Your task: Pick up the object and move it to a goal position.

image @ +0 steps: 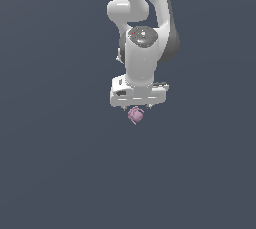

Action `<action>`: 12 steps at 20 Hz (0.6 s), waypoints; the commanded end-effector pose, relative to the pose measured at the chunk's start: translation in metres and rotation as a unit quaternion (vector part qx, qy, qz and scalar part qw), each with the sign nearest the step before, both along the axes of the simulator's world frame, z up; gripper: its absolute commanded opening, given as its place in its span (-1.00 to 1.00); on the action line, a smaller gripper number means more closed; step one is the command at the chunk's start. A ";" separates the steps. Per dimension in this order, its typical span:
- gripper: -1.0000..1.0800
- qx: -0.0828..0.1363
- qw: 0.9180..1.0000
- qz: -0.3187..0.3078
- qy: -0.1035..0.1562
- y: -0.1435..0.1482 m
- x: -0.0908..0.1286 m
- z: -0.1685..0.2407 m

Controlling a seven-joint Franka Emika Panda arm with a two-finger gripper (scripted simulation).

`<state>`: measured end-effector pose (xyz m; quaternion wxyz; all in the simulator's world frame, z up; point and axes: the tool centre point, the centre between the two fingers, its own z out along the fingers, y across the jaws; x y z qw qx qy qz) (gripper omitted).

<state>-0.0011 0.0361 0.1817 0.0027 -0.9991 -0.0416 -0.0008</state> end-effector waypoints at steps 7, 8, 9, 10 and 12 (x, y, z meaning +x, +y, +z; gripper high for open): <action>0.92 -0.003 1.000 0.003 -0.003 -0.003 0.004 0.002; 0.92 -0.004 1.000 0.003 -0.003 -0.003 0.004 0.003; 0.92 -0.004 1.000 0.003 -0.004 -0.003 0.005 0.004; 0.92 -0.004 1.000 0.003 -0.004 -0.003 0.005 0.004; 0.92 -0.005 1.000 0.003 -0.004 -0.003 0.005 0.004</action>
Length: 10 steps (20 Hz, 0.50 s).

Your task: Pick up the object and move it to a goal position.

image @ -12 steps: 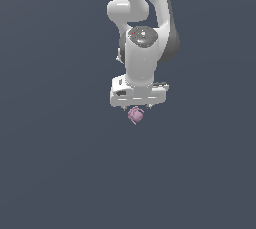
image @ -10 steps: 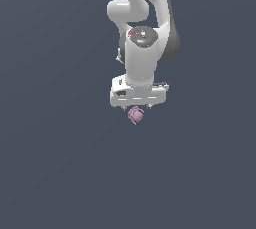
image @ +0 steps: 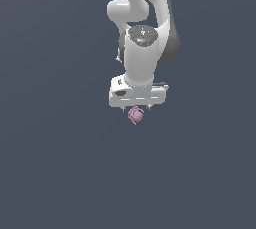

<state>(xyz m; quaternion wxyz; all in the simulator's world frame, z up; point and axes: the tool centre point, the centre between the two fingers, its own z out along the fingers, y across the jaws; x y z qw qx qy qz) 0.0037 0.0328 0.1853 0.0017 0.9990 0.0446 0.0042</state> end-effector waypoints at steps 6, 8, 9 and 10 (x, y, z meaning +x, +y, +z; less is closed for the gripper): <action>0.92 -0.001 1.000 0.017 0.000 0.000 -0.003 -0.005; 0.92 -0.001 1.000 0.029 0.000 0.000 -0.004 -0.009; 0.92 -0.001 0.999 0.036 0.001 0.000 -0.005 -0.011; 0.92 -0.001 0.999 0.043 0.001 0.000 -0.007 -0.013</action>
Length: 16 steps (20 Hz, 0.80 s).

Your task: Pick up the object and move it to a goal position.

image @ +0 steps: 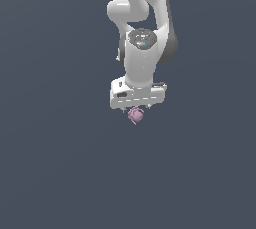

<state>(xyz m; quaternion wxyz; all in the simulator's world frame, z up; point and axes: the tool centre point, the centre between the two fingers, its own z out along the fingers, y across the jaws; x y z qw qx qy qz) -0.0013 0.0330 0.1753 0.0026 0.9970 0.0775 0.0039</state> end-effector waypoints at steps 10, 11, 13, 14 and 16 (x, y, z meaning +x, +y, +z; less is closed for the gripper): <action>0.92 -0.002 0.992 0.125 0.003 0.002 -0.022 -0.037; 0.92 -0.002 0.990 0.139 0.003 0.002 -0.025 -0.041; 0.92 -0.002 0.986 0.168 0.003 0.003 -0.030 -0.049; 0.92 -0.002 0.983 0.182 0.003 0.004 -0.033 -0.053; 0.92 -0.001 0.978 0.207 0.004 0.004 -0.038 -0.060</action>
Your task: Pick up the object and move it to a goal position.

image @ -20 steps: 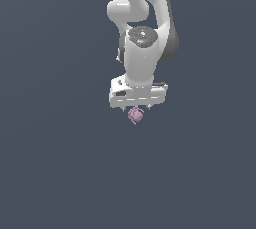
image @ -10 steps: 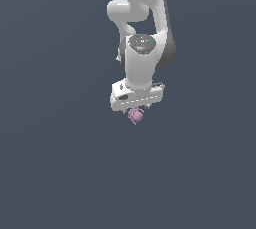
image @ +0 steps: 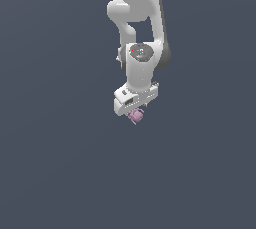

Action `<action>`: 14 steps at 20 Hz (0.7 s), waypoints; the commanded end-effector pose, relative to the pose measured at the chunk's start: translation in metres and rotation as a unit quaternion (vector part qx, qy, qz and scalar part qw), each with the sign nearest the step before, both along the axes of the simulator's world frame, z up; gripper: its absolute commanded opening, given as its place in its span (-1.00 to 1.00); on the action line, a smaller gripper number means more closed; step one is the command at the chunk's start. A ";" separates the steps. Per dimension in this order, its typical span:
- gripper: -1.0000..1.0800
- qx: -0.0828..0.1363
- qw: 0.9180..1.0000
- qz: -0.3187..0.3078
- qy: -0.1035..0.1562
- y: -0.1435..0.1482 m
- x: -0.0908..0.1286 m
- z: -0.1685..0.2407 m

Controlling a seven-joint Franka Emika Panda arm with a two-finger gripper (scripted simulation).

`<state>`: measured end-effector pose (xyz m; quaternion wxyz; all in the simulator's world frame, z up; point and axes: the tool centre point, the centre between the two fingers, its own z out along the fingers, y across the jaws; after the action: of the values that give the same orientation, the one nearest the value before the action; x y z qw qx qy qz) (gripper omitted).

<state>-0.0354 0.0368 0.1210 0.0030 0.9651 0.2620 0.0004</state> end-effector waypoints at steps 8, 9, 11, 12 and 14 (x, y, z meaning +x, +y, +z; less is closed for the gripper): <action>0.92 0.002 0.996 0.093 0.001 0.003 -0.019 -0.024; 0.92 0.002 0.995 0.099 0.001 0.003 -0.021 -0.025; 0.92 0.002 0.994 0.108 0.001 0.004 -0.023 -0.027; 0.92 0.002 0.994 0.111 0.001 0.004 -0.023 -0.028; 0.92 0.003 0.993 0.116 0.001 0.004 -0.024 -0.029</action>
<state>-0.0590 0.0408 0.0925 0.0001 0.9299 0.3677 -0.0002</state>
